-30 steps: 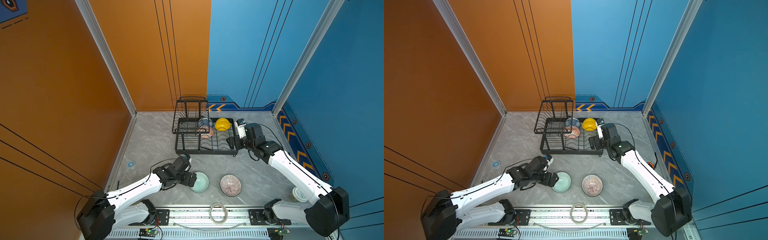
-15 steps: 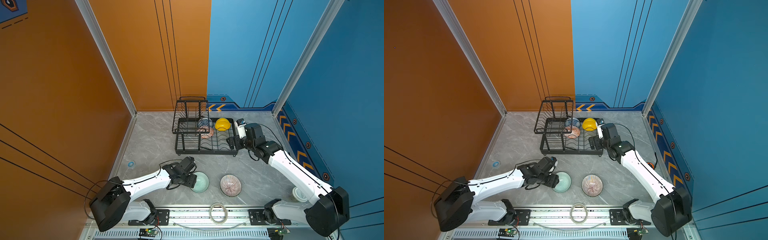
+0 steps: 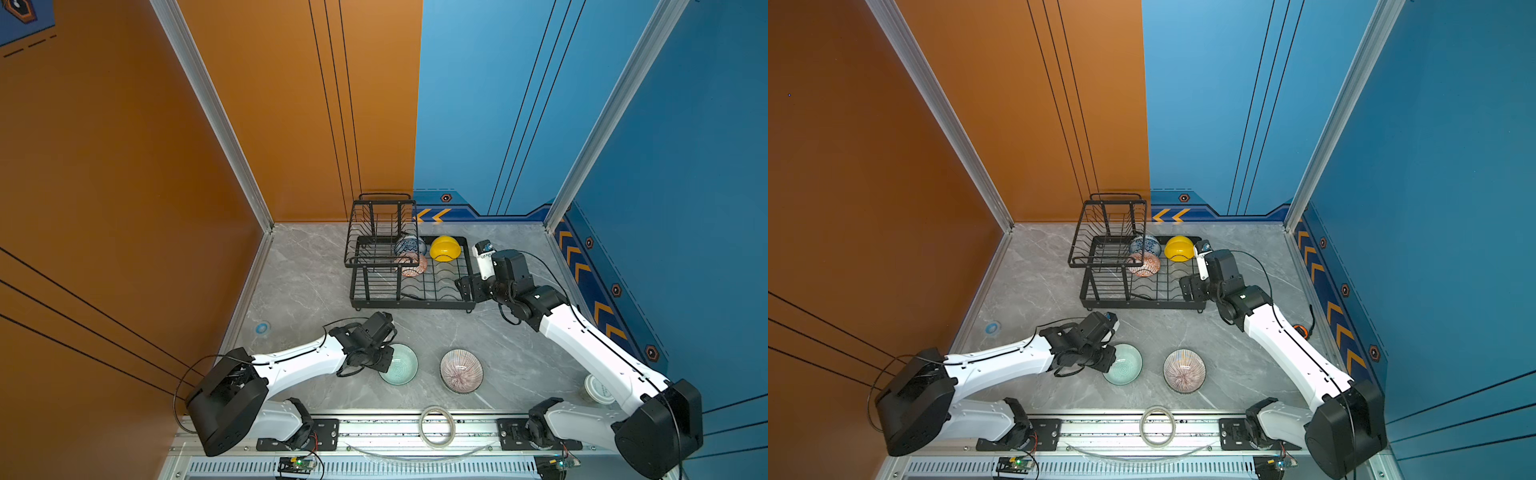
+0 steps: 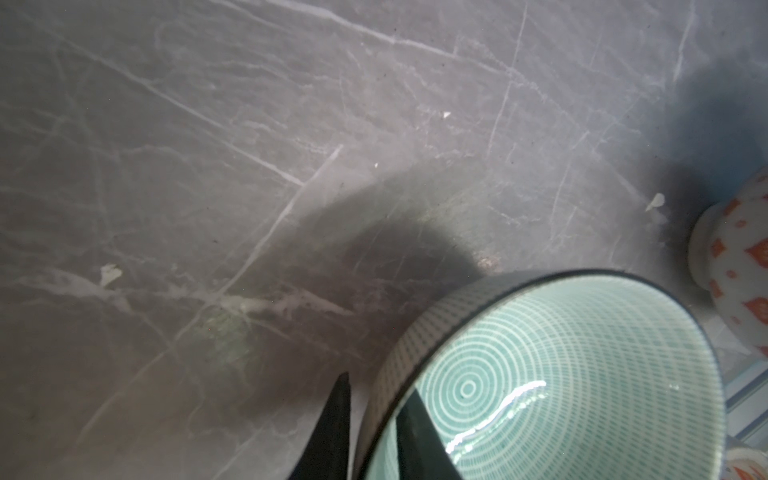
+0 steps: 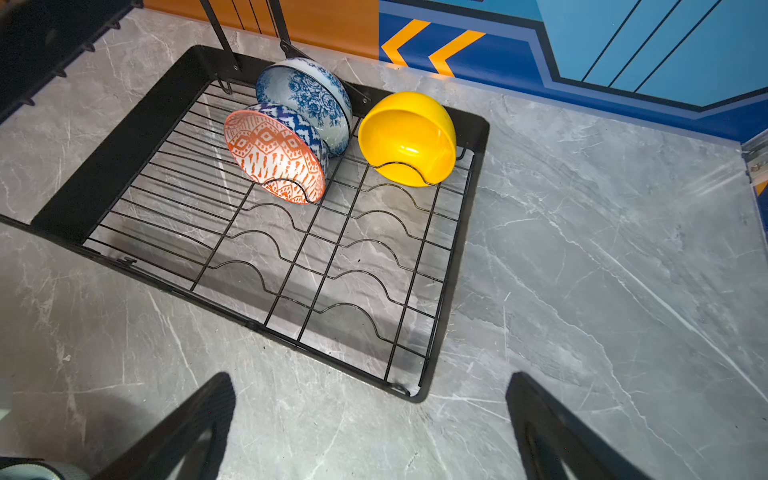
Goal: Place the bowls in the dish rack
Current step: 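Grasp the pale green bowl rim with the left gripper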
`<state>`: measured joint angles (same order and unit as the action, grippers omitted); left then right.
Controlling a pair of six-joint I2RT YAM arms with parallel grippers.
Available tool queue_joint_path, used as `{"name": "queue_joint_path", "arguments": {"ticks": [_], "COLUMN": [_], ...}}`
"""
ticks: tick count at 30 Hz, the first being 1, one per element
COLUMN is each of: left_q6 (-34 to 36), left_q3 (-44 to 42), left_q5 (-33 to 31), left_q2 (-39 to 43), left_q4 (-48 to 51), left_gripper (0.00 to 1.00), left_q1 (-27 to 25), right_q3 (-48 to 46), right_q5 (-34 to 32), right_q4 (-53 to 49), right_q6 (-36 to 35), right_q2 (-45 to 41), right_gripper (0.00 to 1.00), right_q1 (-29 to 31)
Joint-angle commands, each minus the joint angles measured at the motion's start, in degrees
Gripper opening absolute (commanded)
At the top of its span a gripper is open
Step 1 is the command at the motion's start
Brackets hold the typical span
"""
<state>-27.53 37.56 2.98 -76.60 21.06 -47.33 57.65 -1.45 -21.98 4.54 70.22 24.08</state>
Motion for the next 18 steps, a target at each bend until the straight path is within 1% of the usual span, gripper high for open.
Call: {"name": "queue_joint_path", "arguments": {"ticks": [1, 4, 11, 18], "left_q6": [0.67, 0.76, 1.53, 3.17], "left_q3": [1.37, 1.36, 2.49, 5.15], "left_q5": [-0.12, -0.66, -4.38, -9.94], "left_q2": [0.73, 1.55, 7.33, 13.91], "left_q4": [2.16, 2.84, 5.86, 8.07], "left_gripper": [0.11, 0.00, 0.00, 0.00], "left_q1": [-0.30, -0.05, 0.08, 0.39], "right_q3": [-0.90, -1.05, -1.25, -0.72], "right_q5": [0.49, 0.64, 1.26, 3.31], "right_q4": [-0.38, -0.42, -0.39, -0.41], "right_q6": [0.23, 0.27, 0.24, 1.34], "right_q2": [-1.57, -1.91, -2.63, -3.92], "right_gripper": [1.00, 1.00, 1.00, 1.00], "right_q1": [-0.51, -0.61, -0.78, -0.89]}}
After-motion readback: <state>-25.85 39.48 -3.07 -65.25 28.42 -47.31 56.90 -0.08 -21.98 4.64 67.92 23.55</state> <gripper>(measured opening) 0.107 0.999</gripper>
